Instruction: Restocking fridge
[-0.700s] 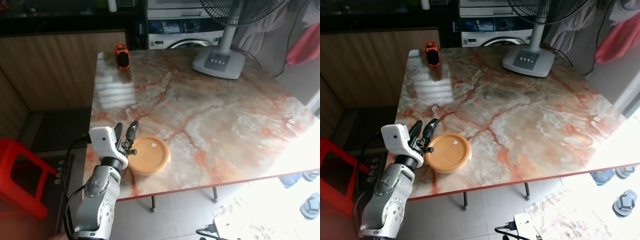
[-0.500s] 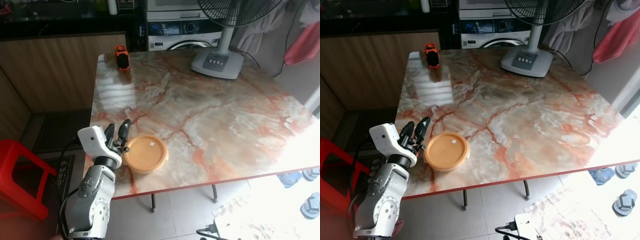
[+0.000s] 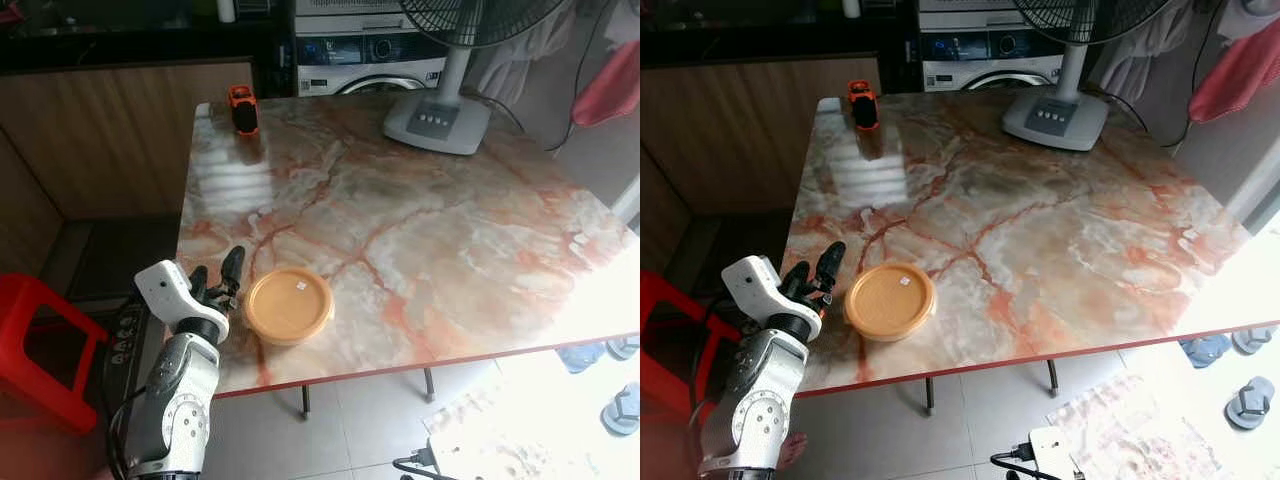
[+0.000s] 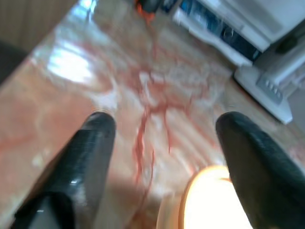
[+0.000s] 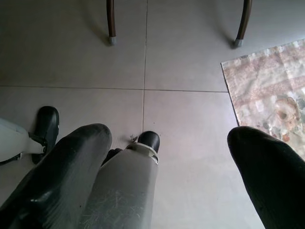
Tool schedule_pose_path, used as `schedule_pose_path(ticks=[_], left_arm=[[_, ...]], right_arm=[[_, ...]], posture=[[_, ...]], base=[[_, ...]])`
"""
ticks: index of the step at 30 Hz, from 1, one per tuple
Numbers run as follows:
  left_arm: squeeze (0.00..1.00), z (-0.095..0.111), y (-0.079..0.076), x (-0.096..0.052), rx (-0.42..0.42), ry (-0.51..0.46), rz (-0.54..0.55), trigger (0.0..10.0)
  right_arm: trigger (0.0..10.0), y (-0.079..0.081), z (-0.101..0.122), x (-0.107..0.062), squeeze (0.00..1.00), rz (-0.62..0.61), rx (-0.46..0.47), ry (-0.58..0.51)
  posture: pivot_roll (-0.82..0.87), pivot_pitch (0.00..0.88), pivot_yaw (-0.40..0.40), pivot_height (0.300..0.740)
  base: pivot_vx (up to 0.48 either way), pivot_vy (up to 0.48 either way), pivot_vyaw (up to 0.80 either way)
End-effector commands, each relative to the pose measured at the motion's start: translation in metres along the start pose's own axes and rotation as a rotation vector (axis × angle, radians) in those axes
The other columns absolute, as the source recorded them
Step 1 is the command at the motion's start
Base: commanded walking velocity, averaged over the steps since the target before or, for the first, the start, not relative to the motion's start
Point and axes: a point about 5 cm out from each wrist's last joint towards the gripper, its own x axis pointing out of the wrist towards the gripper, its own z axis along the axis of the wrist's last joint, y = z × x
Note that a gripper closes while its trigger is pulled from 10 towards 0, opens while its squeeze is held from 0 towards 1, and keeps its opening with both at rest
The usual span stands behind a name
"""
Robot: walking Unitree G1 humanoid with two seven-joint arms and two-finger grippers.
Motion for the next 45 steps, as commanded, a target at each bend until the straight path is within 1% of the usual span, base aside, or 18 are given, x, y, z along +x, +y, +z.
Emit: schedule_pose_path(ticks=[1, 2, 7, 10, 14, 15, 16, 20, 22, 24, 27, 29, 31, 36, 42, 43, 44, 45], left_arm=[[0.10, -0.013, -0.007, 0.000, -0.103, 0.067, -0.008, 10.0], [0.00, -0.015, -0.007, 0.001, -0.116, 0.078, -0.011, 10.0], [0.00, -0.019, -0.004, 0.003, -0.108, 0.121, -0.004, 10.0], [0.00, -0.023, -0.003, 0.003, -0.046, 0.170, -0.027, 10.0], [0.00, -0.028, -0.004, 0.003, -0.020, 0.217, -0.042, 10.0], [0.00, -0.031, -0.003, 0.002, -0.009, 0.246, -0.044, 10.0], [0.00, -0.034, -0.003, 0.002, 0.024, 0.262, -0.054, 10.0], [0.00, -0.036, -0.004, 0.003, 0.025, 0.271, -0.066, 10.0], [0.00, -0.037, -0.004, 0.005, 0.070, 0.281, -0.079, 10.0], [0.00, -0.039, -0.004, 0.006, 0.077, 0.289, -0.082, 10.0], [0.00, -0.038, -0.004, 0.009, 0.087, 0.286, -0.080, 10.0], [0.00, -0.037, -0.002, 0.012, 0.064, 0.276, -0.072, 10.0], [0.00, -0.035, -0.001, 0.014, 0.009, 0.264, -0.067, 10.0], [0.00, -0.030, 0.000, 0.018, -0.017, 0.240, -0.080, 10.0], [0.00, -0.021, -0.003, 0.021, 0.013, 0.202, -0.124, 10.0], [0.00, -0.018, -0.005, 0.022, 0.041, 0.187, -0.135, 10.0], [0.00, -0.018, -0.005, 0.022, 0.041, 0.187, -0.135, 10.0], [0.00, -0.016, -0.006, 0.023, 0.096, 0.176, -0.145, 10.0]], right_arm=[[10.0, 0.001, -0.001, 0.000, 0.00, 0.005, -0.007, 0.005], [10.0, 0.001, 0.000, 0.000, 0.00, 0.006, -0.009, 0.005], [10.0, 0.001, 0.000, 0.000, 0.00, 0.006, -0.009, 0.003], [10.0, 0.001, 0.000, 0.000, 0.00, 0.008, -0.011, 0.001], [10.0, 0.001, 0.001, 0.000, 0.00, 0.008, -0.014, 0.000], [10.0, 0.001, 0.001, 0.000, 0.00, 0.008, -0.015, -0.001], [10.0, 0.001, 0.001, 0.000, 0.00, 0.007, -0.016, -0.001], [10.0, 0.001, 0.001, 0.000, 0.00, 0.004, -0.016, -0.002], [10.0, 0.001, 0.001, 0.000, 0.00, 0.003, -0.015, -0.002], [10.0, 0.001, 0.001, 0.000, 0.00, 0.001, -0.012, -0.003], [10.0, 0.001, 0.001, 0.000, 0.00, 0.000, -0.010, -0.003], [10.0, 0.001, 0.001, 0.000, 0.00, -0.001, -0.009, -0.003], [10.0, 0.001, 0.001, 0.000, 0.00, -0.003, -0.009, -0.001], [10.0, 0.000, 0.001, 0.000, 0.00, -0.002, -0.009, -0.002], [10.0, 0.000, 0.001, 0.000, 0.00, 0.000, -0.014, -0.004], [10.0, 0.000, 0.001, 0.000, 0.00, 0.000, -0.016, -0.004], [10.0, 0.000, 0.001, 0.000, 0.00, 0.000, -0.016, -0.004], [10.0, 0.000, 0.001, 0.000, 0.00, 0.001, -0.018, -0.004]], posture=[[0.07, 0.065, -0.018, 0.740], [0.07, 0.065, -0.018, 0.740], [0.07, 0.066, -0.017, 0.740], [0.07, 0.069, -0.016, 0.740], [0.07, 0.068, -0.015, 0.740], [0.07, 0.067, -0.014, 0.740], [0.07, 0.067, -0.014, 0.740], [0.06, 0.066, -0.011, 0.740], [0.06, 0.065, -0.009, 0.740], [0.06, 0.063, -0.008, 0.740], [0.06, 0.063, -0.008, 0.740], [0.06, 0.058, -0.007, 0.740], [0.06, 0.053, -0.008, 0.740], [0.06, 0.047, -0.011, 0.740], [0.06, 0.041, -0.015, 0.740], [0.06, 0.037, -0.016, 0.740], [0.06, 0.037, -0.016, 0.740], [0.06, 0.037, -0.016, 0.740]], base=[[0.000, 0.000, 0.00], [0.000, 0.000, 0.00], [0.000, 0.000, 0.00], [0.000, 0.000, 0.00], [0.000, 0.000, 0.00], [0.000, 0.000, 0.00], [0.000, 0.000, 0.00], [0.000, 0.000, 0.00], [0.000, 0.000, 0.00], [0.000, 0.000, 0.00], [0.000, 0.000, 0.00], [0.000, 0.000, 0.00], [0.000, 0.000, 0.00], [0.000, 0.000, 0.00], [0.000, 0.000, 0.00], [0.000, 0.000, 0.00], [0.000, 0.000, 0.00], [0.000, 0.000, 0.00]])
